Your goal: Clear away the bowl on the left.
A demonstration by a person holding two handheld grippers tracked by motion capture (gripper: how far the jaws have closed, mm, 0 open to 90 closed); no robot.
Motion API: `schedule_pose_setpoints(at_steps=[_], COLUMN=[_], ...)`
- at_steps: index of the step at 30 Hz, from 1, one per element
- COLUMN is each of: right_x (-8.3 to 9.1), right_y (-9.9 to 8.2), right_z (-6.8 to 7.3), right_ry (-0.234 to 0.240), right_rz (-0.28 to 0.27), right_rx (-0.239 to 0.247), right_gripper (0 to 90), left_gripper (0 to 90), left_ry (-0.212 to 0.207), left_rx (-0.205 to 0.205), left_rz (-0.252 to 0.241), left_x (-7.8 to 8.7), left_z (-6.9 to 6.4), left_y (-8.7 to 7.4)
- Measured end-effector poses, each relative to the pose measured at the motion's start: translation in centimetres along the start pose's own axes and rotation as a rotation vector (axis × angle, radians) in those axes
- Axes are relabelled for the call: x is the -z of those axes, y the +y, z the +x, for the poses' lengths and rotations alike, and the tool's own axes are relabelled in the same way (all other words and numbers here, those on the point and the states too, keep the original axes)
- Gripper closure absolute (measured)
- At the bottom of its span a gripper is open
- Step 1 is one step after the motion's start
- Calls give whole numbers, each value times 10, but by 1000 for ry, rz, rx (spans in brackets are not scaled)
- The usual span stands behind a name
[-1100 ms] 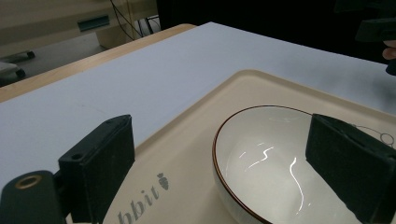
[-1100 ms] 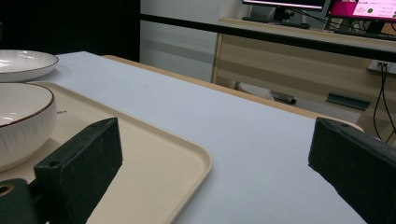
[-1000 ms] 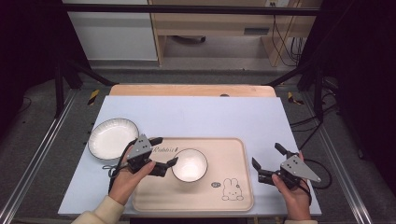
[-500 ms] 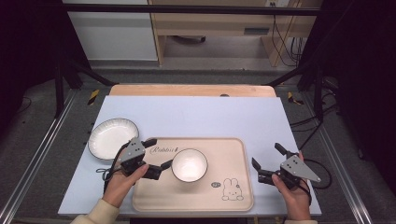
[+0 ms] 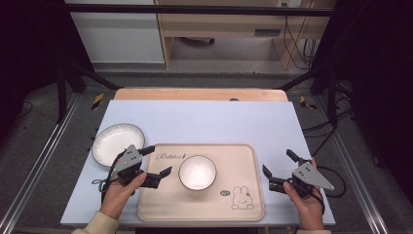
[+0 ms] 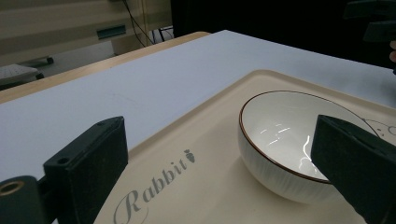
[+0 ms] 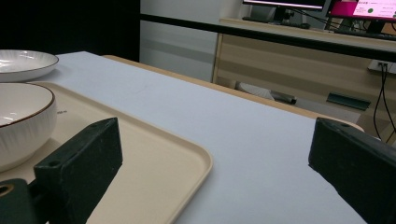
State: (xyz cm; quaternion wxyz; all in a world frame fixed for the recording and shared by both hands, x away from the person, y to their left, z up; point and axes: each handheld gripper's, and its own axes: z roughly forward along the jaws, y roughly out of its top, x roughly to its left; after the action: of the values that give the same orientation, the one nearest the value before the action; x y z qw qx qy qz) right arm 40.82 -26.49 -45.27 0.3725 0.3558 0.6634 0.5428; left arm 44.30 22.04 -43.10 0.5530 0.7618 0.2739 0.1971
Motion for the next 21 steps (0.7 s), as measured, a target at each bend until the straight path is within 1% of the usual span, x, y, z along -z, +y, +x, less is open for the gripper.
schedule_pose_setpoints(at_steps=[4,13,21], right_x=[0,0,-1], right_y=[0,0,0], right_z=[0,1,1], right_ry=[0,2,4], right_rz=[2,3,3], right_rx=[-1,0,2], right_gripper=[30,30,30], left_gripper=[40,42,42], left_ry=[9,31,81], left_rx=[16,29,45], left_rz=[-3,-18,-51], left_x=[4,14,30], left_z=[3,8,20], left_y=[-4,-12,-16])
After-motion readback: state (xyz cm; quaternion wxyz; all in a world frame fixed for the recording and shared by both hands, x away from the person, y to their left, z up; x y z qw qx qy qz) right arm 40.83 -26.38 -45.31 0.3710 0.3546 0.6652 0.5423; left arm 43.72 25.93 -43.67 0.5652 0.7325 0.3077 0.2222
